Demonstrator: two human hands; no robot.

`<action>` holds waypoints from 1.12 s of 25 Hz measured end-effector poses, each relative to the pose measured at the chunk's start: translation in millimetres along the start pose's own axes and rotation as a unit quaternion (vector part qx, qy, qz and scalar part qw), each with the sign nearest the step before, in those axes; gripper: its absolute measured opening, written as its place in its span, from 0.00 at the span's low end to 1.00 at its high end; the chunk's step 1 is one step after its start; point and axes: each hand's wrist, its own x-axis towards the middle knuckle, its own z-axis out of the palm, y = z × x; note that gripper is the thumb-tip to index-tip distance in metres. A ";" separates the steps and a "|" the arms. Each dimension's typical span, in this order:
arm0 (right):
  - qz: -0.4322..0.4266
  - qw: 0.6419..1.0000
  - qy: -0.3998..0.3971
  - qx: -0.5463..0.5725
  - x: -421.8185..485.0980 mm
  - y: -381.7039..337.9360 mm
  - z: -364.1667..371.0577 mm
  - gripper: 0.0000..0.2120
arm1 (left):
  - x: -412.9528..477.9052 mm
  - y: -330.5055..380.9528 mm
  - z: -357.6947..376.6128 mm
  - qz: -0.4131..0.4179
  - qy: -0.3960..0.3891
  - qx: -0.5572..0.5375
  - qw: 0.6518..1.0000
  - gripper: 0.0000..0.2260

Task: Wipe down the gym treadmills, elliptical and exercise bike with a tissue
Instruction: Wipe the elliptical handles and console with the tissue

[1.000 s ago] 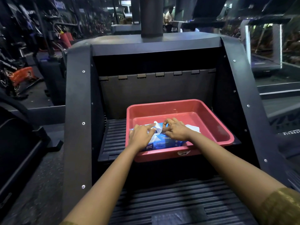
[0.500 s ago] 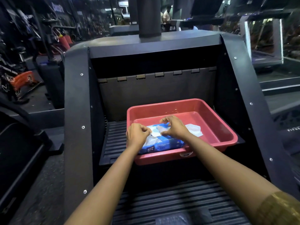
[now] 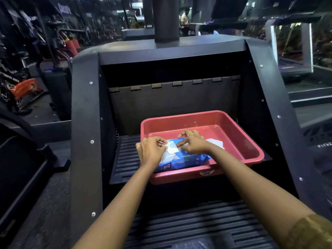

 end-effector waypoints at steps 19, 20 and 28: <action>0.020 0.994 0.056 0.088 -4.0 5.7 -3.4 0.10 | -0.7 -3.2 0.2 0.051 -0.068 0.198 0.976 0.11; 0.033 0.991 0.083 0.100 -4.0 1.7 -0.7 0.09 | -0.9 -3.0 0.5 0.052 -0.065 0.200 0.976 0.11; -0.026 0.982 0.055 0.180 -10.4 -2.5 -8.0 0.09 | -9.4 10.6 -5.7 0.144 -0.086 0.290 0.942 0.14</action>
